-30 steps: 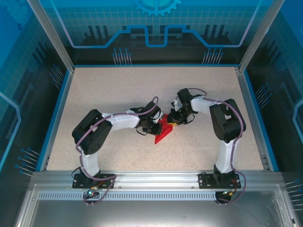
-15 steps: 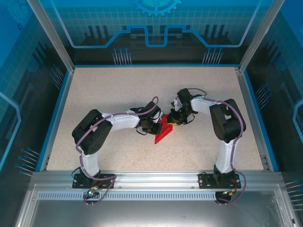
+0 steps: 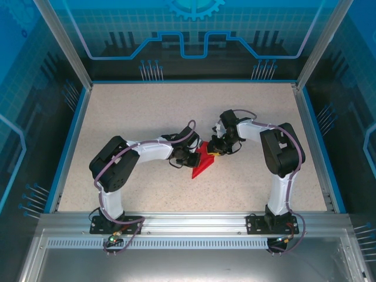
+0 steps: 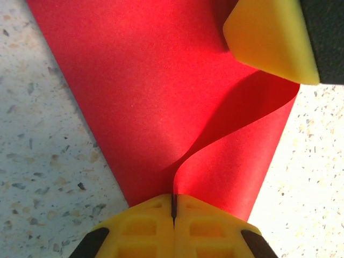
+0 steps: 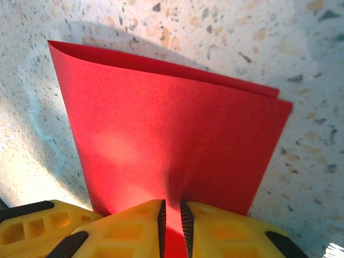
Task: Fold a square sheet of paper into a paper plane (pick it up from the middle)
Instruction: Third fold the triangle at the center of the table.
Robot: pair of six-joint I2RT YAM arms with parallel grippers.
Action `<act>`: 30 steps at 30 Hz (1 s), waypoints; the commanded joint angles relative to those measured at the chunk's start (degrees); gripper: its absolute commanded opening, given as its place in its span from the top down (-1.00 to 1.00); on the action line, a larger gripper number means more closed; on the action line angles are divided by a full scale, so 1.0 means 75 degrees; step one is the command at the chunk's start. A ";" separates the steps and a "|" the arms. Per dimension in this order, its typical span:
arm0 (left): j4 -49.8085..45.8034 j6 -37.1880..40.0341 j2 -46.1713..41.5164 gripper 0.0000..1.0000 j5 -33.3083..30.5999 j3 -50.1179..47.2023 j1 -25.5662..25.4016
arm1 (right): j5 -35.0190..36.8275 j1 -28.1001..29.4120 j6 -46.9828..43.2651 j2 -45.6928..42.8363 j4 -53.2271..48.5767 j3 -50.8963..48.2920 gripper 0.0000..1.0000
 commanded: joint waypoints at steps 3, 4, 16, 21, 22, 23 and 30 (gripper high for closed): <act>-0.0051 -0.0122 0.0042 1.00 -0.0124 -0.0138 0.0054 | 0.0352 0.0074 0.0108 0.0107 -0.0188 -0.0217 0.59; -0.0052 -0.0108 0.0057 1.00 -0.0107 -0.0143 0.0055 | 0.0344 0.0075 0.0127 0.0050 -0.0163 -0.0227 0.58; -0.0056 0.0094 0.0021 1.00 0.0113 -0.0227 0.0052 | -0.0230 -0.0310 0.0639 -0.2199 0.0652 -0.1085 0.51; -0.0145 0.0166 -0.0002 1.00 0.0082 -0.0202 0.0054 | -0.0661 0.0082 0.1773 -0.3270 0.2182 -0.2747 0.70; -0.0146 0.0164 -0.0002 1.00 0.0088 -0.0202 0.0052 | -0.0637 0.0210 0.2036 -0.3431 0.2492 -0.3011 0.73; -0.0137 0.0166 0.0012 1.00 0.0093 -0.0203 0.0054 | -0.0590 0.0442 0.2372 -0.3595 0.2918 -0.3314 0.74; -0.0145 0.0180 0.0089 1.00 0.0174 -0.0123 0.0058 | 0.0309 0.1857 0.3650 -0.3804 0.4455 -0.4252 0.81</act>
